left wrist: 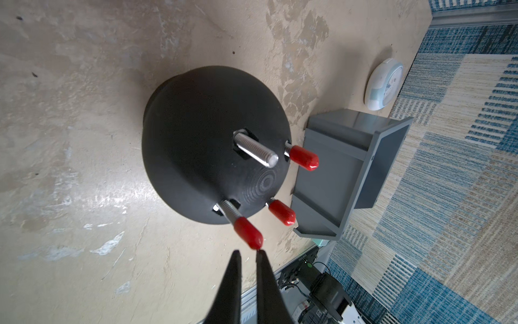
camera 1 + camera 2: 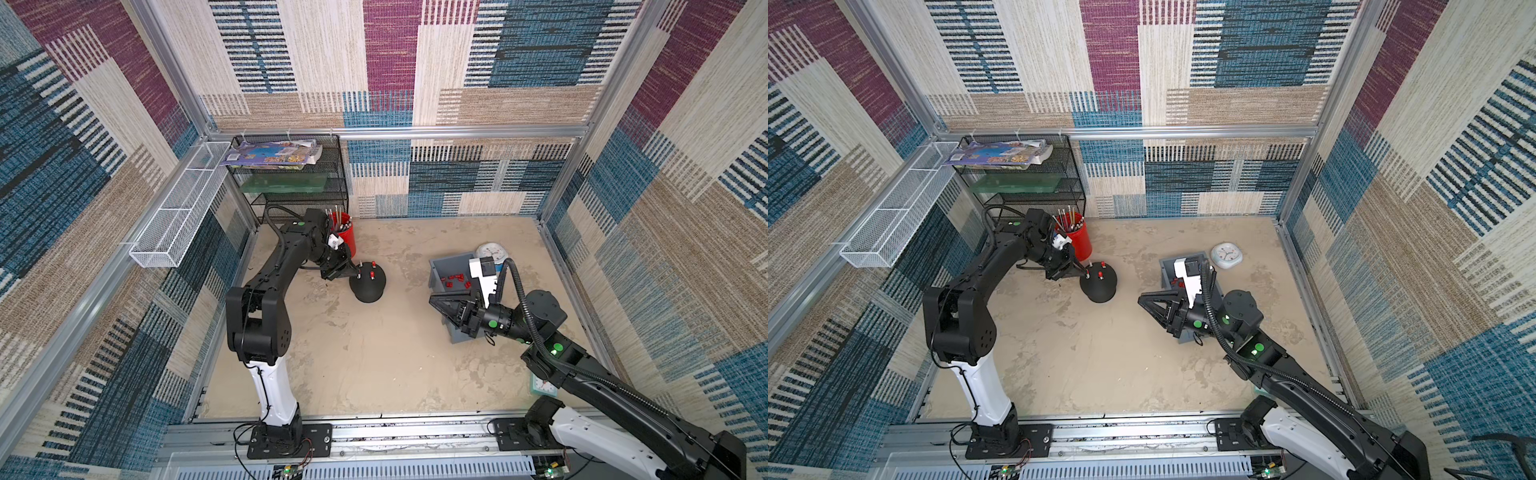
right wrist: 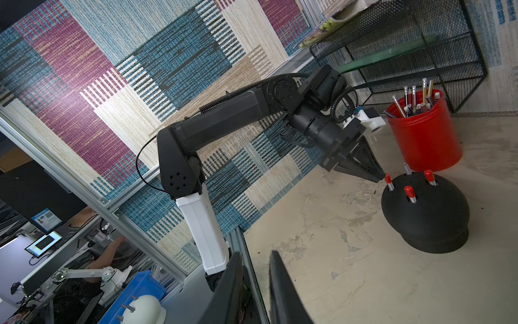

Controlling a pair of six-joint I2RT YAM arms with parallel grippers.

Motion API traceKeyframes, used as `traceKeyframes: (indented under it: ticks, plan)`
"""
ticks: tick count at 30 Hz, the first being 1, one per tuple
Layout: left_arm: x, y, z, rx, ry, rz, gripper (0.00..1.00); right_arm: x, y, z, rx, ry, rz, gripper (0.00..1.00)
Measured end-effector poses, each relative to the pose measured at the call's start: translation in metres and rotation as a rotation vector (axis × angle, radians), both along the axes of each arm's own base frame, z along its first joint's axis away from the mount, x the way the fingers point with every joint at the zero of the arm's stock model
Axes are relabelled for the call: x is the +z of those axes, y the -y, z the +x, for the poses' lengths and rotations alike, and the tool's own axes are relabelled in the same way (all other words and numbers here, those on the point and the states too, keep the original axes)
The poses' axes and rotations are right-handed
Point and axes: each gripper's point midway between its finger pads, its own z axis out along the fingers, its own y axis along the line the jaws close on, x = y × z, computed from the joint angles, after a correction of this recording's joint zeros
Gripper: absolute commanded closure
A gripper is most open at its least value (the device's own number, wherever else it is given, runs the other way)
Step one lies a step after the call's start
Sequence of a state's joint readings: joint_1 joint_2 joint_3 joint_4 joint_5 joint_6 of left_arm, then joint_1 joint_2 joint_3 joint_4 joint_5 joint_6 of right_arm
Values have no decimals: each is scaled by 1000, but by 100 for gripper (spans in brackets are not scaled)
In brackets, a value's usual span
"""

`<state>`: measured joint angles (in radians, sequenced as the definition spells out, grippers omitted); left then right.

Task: Cover the protruding screws with screw protection sleeves
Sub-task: Attach the screw protection sleeve to the screw.

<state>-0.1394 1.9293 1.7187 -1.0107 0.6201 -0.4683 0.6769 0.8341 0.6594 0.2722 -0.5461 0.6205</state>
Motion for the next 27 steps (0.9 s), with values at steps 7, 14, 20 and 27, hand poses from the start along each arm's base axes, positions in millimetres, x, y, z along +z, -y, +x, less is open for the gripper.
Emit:
traceKeyframes:
  ticks: [7, 14, 20, 27]
  plan:
    - [3, 2, 5, -1, 23, -11, 88, -1, -1, 1, -2, -3, -3, 79]
    - [-4, 1, 4, -1, 16, -10, 88, -2, -2, 1, -1, -1, -5, 79]
    - [-8, 1, 4, 0, 17, -10, 88, -1, -1, 1, -2, 7, -6, 79]
    - [4, 1, 9, 3, 51, -14, 75, 9, 2, 11, -60, 5, -24, 68]
